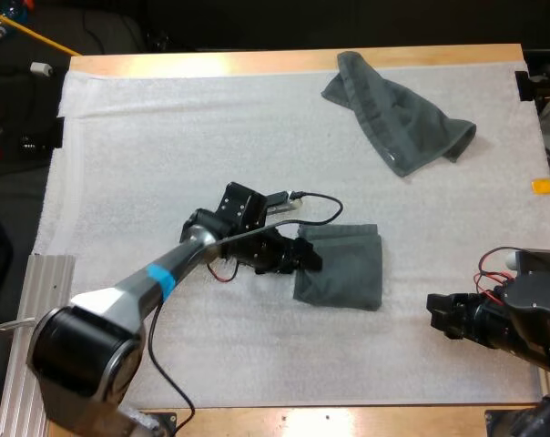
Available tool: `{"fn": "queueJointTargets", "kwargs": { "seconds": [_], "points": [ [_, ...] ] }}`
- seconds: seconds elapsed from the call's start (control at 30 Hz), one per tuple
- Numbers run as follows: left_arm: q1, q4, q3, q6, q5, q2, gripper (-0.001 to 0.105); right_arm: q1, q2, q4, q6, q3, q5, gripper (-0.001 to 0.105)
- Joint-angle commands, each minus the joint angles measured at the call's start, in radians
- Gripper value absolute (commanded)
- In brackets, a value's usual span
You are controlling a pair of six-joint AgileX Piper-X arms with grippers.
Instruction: Pick towel from pile, fold and stack
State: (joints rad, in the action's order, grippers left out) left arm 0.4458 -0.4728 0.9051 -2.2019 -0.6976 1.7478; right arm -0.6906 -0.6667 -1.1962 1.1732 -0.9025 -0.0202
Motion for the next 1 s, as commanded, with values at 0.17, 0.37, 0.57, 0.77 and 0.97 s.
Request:
{"fn": "queueJointTargets", "kwargs": {
  "seconds": [0.17,0.37,0.57,0.77,0.97],
  "points": [
    [0.041,-0.031,0.038,-0.011,-0.027,0.021,0.066,-0.002,0.004,-0.009,0.004,-0.01,-0.049,0.061],
    [0.093,-0.031,0.039,-0.012,-0.011,0.021,0.046,-0.002,0.004,-0.009,-0.003,-0.01,-0.05,0.061],
    [0.081,-0.055,0.041,-0.009,-0.023,0.021,0.018,-0.002,0.004,-0.009,-0.003,-0.01,-0.05,0.061],
    [0.006,-0.21,0.071,0.157,0.048,0.009,0.0,-0.002,0.004,-0.013,-0.003,-0.01,-0.05,0.061],
    [-0.144,-0.447,0.137,0.412,0.28,-0.007,0.0,-0.002,0.004,-0.013,-0.003,-0.01,-0.05,0.061]
  ]
}}
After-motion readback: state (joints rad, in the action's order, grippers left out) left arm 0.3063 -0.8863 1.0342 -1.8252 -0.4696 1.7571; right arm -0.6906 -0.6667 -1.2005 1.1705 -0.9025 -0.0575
